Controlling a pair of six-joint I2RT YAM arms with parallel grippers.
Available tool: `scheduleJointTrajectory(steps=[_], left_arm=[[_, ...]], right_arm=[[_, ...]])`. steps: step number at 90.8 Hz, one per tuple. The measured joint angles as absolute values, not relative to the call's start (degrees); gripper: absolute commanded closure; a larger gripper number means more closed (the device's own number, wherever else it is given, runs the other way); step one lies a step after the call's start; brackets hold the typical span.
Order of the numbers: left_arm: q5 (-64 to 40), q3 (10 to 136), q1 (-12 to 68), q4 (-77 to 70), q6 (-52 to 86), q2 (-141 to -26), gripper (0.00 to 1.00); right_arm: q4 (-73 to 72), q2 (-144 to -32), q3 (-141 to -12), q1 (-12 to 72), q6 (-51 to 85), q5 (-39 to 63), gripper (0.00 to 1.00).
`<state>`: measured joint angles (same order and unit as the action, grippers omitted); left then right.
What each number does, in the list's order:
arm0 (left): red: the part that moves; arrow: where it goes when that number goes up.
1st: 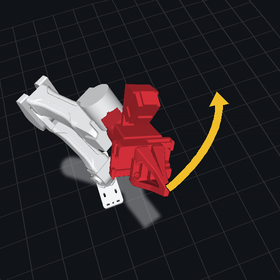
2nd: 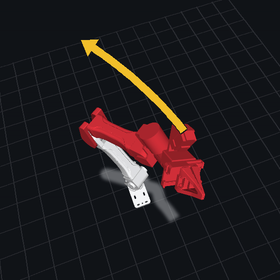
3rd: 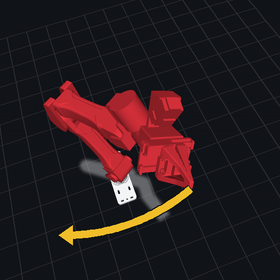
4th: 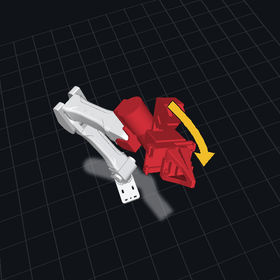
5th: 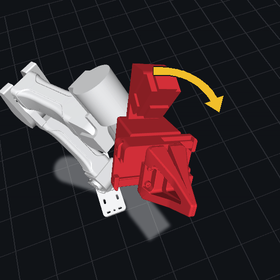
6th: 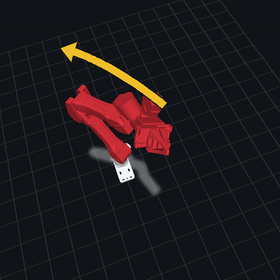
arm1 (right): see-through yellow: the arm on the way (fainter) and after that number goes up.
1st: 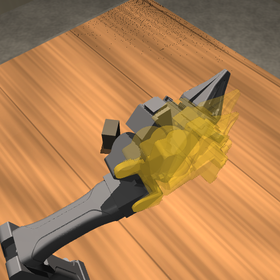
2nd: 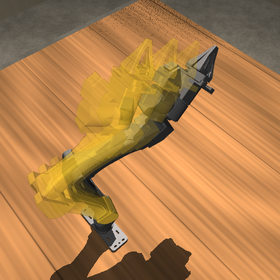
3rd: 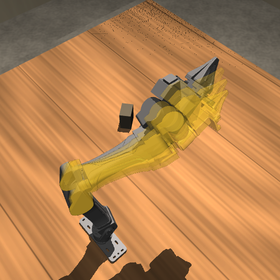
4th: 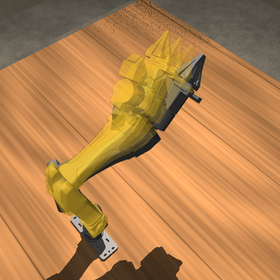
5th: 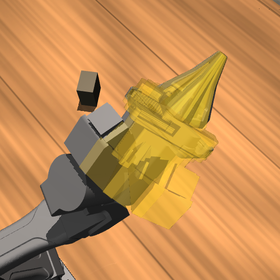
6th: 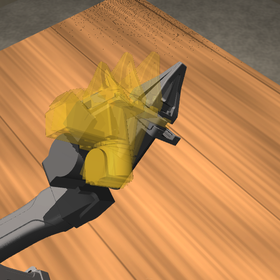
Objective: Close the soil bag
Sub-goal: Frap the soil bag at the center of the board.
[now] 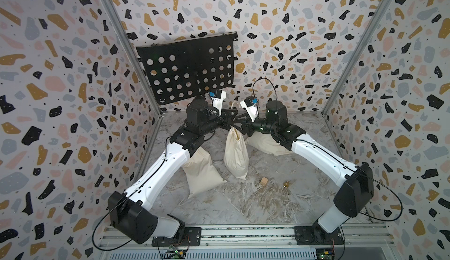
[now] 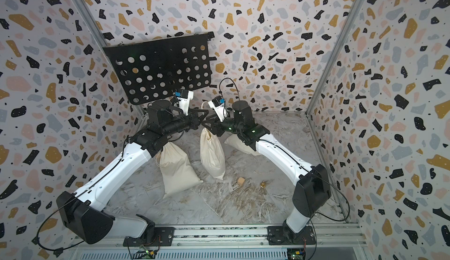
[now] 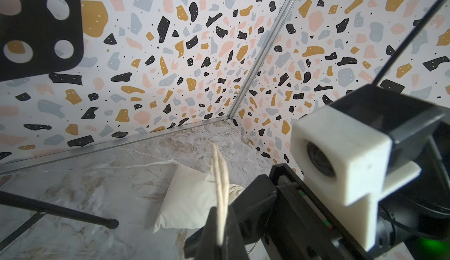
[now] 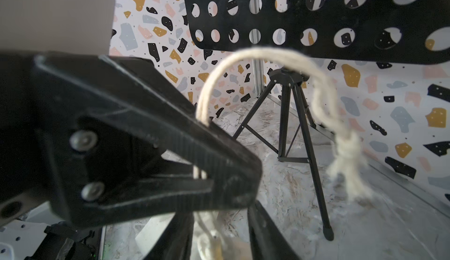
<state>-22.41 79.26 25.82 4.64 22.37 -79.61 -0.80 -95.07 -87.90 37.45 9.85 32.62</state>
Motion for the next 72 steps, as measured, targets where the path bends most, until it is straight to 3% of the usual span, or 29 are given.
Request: scheduleJointTrajectory(steps=[7,15,48,72], left_arm=[[-22.9,79.3,25.8,4.3,23.1,-79.6,1.00],[-23.1,80.2,25.7,5.1,23.7,-79.7,1.00],[-22.7,96.5,25.3,23.9,25.0,-87.8,1.00],[-21.3,97.5,24.6,26.6,27.1,-88.0,1.00]], right_arm=[[-1.1,-95.9,-88.3,37.6,10.2,32.9,0.83],[-1.6,-96.5,-87.6,37.8,9.6,32.1,0.90],[-29.4,-90.9,-61.6,36.5,12.5,21.2,0.83],[-32.8,-93.0,-56.9,36.3,13.1,14.8,0.78]])
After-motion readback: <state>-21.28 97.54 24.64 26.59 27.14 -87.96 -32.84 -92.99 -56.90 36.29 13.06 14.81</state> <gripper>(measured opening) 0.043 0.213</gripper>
